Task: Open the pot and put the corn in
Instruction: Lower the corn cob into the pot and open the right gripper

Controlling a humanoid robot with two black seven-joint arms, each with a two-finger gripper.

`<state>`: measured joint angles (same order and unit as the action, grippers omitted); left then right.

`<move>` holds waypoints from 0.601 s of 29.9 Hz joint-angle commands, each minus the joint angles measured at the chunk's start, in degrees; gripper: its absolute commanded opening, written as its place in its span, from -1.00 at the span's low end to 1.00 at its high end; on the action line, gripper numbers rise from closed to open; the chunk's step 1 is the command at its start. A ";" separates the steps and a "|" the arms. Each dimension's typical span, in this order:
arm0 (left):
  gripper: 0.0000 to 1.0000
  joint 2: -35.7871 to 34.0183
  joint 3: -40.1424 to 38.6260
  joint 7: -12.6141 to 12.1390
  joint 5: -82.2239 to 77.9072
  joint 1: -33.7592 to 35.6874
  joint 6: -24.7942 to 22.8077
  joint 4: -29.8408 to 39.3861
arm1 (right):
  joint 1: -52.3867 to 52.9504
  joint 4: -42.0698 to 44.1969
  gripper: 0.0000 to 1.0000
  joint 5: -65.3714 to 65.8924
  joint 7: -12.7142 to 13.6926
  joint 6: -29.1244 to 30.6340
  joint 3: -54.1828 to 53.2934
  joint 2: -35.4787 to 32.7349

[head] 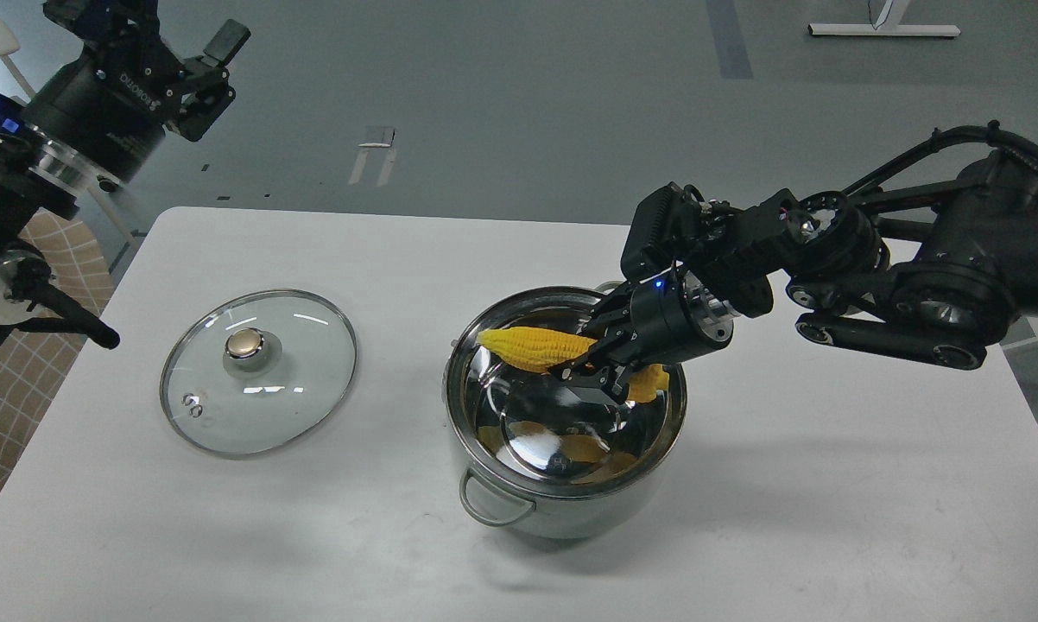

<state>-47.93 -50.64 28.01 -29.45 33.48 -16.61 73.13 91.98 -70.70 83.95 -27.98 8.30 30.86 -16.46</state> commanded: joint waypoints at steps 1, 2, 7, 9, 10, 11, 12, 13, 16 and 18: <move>0.88 -0.06 0.01 -0.01 0.00 -0.08 -0.01 0.00 | -0.04 0.04 -0.86 0.07 -0.02 0.05 0.16 0.02; 0.88 -0.06 0.01 -0.01 0.00 -0.08 -0.01 0.00 | -0.13 0.04 -0.74 -0.02 -0.02 0.05 0.16 0.02; 0.88 -0.06 0.01 -0.01 0.00 -0.17 -0.09 0.00 | -0.31 0.04 -0.34 -0.55 -0.02 0.05 0.16 0.02; 0.88 -0.06 0.01 -0.01 0.00 -0.17 -0.01 0.00 | -0.22 -0.05 -0.26 -0.72 -0.02 0.05 0.16 0.02; 0.88 -0.06 0.01 -0.01 0.00 -0.17 -0.09 0.00 | -0.31 -0.05 -0.22 -0.72 -0.02 0.05 0.16 0.02; 0.88 -0.06 0.01 -0.01 0.00 -0.09 -0.09 0.00 | -0.22 -0.05 -0.08 -0.72 -0.02 0.05 0.16 0.02; 0.88 -0.06 0.01 -0.01 0.00 -0.17 -0.09 0.00 | -0.22 -0.14 0.06 -0.72 -0.02 0.05 0.16 0.11; 0.88 -0.15 0.01 -0.01 0.00 -0.17 -0.09 0.00 | -0.22 -0.14 0.10 -0.72 -0.02 0.05 0.16 0.11; 0.88 -0.15 -0.07 -0.01 0.00 -0.17 -0.09 0.00 | -0.31 -0.22 0.29 -0.81 -0.02 0.05 0.16 0.02; 0.88 -0.15 -0.07 -0.01 0.00 -0.17 -0.09 0.00 | -0.22 -0.31 0.41 -1.16 -0.02 0.05 0.16 -0.06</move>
<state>-48.06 -50.63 28.01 -29.45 33.31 -16.70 73.12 91.73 -70.90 83.17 -28.01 8.35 31.03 -16.39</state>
